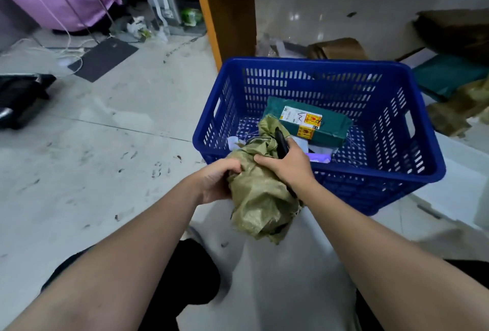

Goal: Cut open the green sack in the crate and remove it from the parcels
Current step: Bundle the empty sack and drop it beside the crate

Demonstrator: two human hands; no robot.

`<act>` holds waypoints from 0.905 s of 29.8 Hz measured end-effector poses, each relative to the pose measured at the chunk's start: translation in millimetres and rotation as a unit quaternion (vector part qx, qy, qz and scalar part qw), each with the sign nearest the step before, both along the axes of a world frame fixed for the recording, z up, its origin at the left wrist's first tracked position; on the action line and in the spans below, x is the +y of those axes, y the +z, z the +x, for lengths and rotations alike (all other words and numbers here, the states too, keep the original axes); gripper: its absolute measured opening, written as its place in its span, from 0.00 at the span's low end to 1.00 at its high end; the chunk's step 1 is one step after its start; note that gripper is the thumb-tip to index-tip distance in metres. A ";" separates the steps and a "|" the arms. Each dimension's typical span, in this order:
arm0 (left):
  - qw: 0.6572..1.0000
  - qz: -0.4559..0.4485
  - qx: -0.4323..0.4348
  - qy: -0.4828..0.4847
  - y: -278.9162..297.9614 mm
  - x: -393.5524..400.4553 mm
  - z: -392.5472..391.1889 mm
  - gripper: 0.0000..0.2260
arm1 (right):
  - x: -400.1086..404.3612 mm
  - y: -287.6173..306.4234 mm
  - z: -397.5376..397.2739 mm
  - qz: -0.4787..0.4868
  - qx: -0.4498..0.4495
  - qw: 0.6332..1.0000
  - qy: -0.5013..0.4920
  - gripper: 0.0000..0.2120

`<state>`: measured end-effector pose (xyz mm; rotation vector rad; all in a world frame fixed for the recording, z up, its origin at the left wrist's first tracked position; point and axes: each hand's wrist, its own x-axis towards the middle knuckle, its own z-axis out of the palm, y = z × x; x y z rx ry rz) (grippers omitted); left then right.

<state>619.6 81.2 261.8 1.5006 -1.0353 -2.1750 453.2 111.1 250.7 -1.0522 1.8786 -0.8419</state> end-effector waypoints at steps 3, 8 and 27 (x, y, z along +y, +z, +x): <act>0.997 0.007 -0.046 0.056 -29.2 5.0 12.9 0.22 | 4.1 -9.0 0.1 -0.002 -0.019 0.999 0.050 0.40; 0.986 -0.002 -0.150 0.071 -68.9 24.0 26.7 0.15 | 20.9 -48.4 11.3 0.061 -0.027 0.990 0.121 0.37; 0.957 0.147 -0.222 0.114 -217.4 17.8 7.5 0.27 | -12.2 -180.0 22.0 0.263 0.160 0.932 0.192 0.26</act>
